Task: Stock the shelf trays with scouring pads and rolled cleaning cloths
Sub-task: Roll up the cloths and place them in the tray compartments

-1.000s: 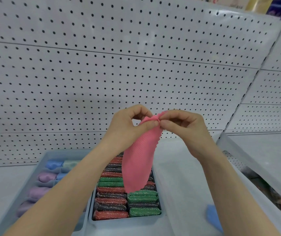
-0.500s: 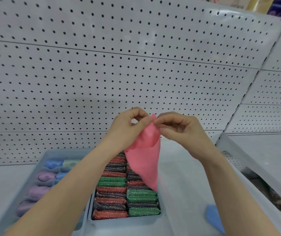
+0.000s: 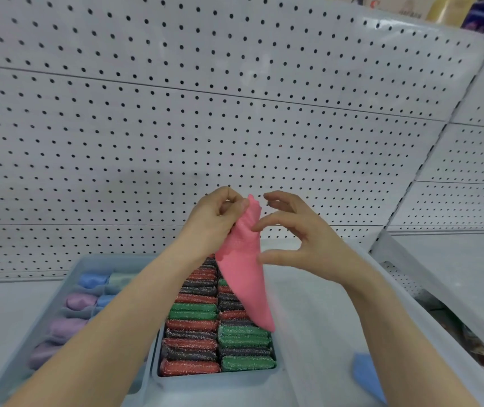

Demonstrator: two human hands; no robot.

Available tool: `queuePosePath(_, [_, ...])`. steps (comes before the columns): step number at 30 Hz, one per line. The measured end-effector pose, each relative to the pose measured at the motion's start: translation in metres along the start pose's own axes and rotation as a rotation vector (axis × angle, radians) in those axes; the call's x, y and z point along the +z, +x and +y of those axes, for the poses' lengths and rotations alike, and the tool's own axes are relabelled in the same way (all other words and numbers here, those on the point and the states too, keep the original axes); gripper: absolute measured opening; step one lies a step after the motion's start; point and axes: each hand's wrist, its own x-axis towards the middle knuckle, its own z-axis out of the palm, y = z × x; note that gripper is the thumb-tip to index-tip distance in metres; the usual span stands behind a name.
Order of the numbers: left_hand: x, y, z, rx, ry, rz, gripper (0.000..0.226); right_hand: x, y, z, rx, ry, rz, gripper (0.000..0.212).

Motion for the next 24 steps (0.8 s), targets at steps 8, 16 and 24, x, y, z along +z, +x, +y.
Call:
queuePosePath(8, [-0.007,-0.001,-0.001,0.002,-0.004,0.032,0.017,0.005,0.005,0.004,0.007,0.011,0.178,0.013])
queuePosePath(16, [-0.008,-0.014,0.034,0.182,0.121,0.020,0.011,-0.007,0.011,-0.026,-0.105,0.149,0.268,0.016])
queuePosePath(24, [-0.012,-0.020,0.053,0.275,0.177,-0.019,0.011,-0.010,0.013,-0.046,-0.127,0.309,0.387,0.031])
